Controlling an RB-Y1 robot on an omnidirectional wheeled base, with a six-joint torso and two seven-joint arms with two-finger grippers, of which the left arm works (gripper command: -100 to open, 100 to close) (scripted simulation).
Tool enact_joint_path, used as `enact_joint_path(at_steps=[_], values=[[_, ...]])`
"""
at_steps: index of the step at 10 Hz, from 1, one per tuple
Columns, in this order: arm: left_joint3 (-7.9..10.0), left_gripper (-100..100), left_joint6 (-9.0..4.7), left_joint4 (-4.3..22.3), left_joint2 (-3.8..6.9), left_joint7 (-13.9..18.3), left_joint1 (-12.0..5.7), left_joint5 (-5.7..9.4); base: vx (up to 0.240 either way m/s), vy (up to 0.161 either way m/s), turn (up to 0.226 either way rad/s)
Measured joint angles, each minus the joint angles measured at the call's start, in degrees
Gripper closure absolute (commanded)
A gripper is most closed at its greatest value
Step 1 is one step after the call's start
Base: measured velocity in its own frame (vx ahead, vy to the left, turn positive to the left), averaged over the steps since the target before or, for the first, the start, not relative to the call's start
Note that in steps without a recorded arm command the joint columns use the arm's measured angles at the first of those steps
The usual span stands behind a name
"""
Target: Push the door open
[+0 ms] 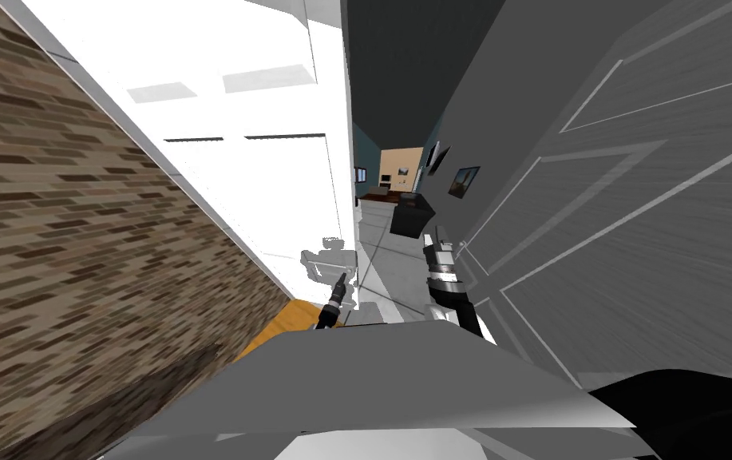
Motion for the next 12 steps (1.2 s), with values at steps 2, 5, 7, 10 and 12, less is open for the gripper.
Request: enact_joint_path(at_steps=[2, 5, 7, 10, 12], values=[[0.31, -100, -0.3, 0.46, -0.41, -0.15, -0.27, 0.07, 0.175, -0.049, -0.021], [0.42, 100, -0.41, 0.46, -0.67, -0.21, -0.29, 0.09, 0.011, -0.005, -0.003], [0.41, 100, -0.27, 0.5, -0.67, -0.23, -0.36, 0.08, -0.015, 0.007, -0.002], [0.38, 100, -0.18, 0.62, -0.66, -0.22, -0.21, 0.07, 0.033, -0.018, 0.011], [0.8, 100, -0.25, 1.48, -0.55, -0.4, -0.05, 0.26, 0.161, -0.053, 0.038]])
